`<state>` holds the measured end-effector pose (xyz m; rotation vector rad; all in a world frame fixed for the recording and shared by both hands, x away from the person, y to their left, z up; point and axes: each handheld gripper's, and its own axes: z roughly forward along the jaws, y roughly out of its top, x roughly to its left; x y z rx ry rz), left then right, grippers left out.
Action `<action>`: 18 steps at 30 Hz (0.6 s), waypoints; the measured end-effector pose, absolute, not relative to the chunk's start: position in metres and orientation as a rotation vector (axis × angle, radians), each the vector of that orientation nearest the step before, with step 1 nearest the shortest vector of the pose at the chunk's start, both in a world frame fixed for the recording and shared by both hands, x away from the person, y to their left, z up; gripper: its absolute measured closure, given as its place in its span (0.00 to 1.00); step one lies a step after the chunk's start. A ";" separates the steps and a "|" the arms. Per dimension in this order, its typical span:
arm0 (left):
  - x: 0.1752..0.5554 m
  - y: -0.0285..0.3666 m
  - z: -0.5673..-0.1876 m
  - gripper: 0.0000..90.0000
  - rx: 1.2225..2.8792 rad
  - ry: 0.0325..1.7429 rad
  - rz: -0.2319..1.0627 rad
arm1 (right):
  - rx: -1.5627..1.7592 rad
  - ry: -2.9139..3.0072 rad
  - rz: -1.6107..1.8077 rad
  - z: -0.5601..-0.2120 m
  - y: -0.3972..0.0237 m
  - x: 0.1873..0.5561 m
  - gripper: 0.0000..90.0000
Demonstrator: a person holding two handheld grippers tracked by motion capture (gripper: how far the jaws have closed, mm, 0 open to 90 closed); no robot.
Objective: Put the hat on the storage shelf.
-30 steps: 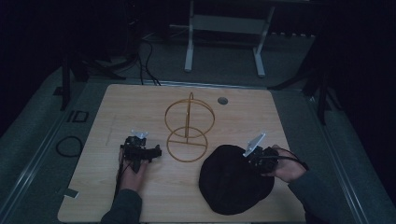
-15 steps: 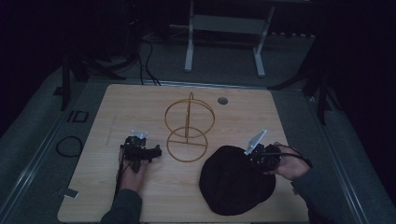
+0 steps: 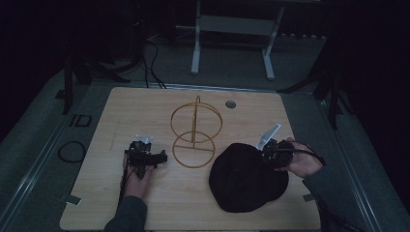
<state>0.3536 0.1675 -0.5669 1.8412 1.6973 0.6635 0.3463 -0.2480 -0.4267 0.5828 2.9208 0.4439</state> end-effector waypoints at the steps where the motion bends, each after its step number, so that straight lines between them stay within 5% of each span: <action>1: 0.354 0.167 -0.567 0.01 1.841 1.697 0.663 | 0.588 2.919 0.445 -0.425 -0.249 0.348 0.96; 18: 0.354 0.168 -0.567 0.01 1.845 1.696 0.662 | 0.855 2.791 0.531 -0.398 -0.262 0.383 0.96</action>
